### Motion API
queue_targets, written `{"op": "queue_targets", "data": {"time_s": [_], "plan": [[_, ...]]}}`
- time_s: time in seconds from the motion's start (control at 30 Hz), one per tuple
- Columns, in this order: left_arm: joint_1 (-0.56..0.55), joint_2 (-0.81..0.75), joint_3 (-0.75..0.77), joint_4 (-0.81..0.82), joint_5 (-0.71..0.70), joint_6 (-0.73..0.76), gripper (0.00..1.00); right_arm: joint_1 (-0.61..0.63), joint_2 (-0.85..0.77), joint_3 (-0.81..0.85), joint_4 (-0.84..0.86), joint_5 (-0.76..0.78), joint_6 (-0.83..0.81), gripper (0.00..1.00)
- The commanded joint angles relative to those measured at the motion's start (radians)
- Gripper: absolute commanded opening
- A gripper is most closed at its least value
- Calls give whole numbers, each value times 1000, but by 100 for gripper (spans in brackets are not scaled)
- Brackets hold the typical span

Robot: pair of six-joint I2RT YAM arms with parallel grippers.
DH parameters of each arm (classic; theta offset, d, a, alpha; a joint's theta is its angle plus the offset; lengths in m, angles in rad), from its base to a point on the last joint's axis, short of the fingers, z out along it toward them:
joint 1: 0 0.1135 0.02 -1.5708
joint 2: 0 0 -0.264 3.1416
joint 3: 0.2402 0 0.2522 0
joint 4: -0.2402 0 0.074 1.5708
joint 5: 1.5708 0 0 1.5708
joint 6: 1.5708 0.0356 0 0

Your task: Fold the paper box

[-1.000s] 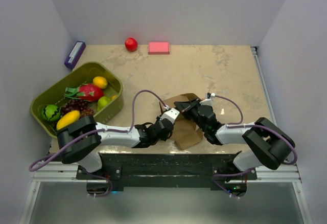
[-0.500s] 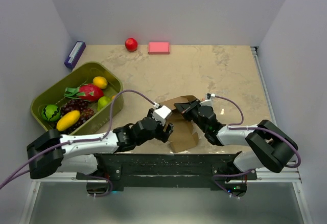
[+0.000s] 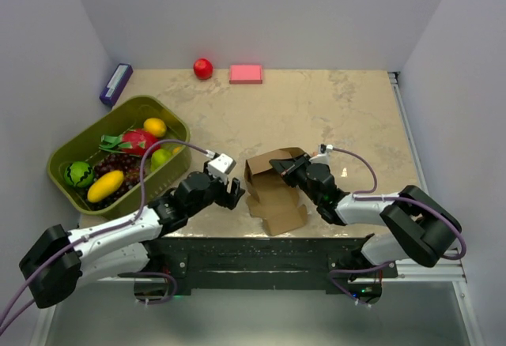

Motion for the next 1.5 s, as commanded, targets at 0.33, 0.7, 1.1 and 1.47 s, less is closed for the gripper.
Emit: {"op": "queue_targets", "data": {"time_s": [0.33, 0.7, 1.1, 1.47], "plan": [[13, 239, -88, 518, 51, 147, 68, 3, -11, 5, -67, 12, -29, 0], [21, 430, -13, 655, 71, 197, 64, 3, -9, 15, -87, 11, -29, 0], [21, 556, 47, 704, 54, 216, 62, 5, -40, 49, -167, 6, -4, 0], [21, 628, 66, 709, -29, 242, 59, 5, -63, 75, -242, -6, 33, 0]]}}
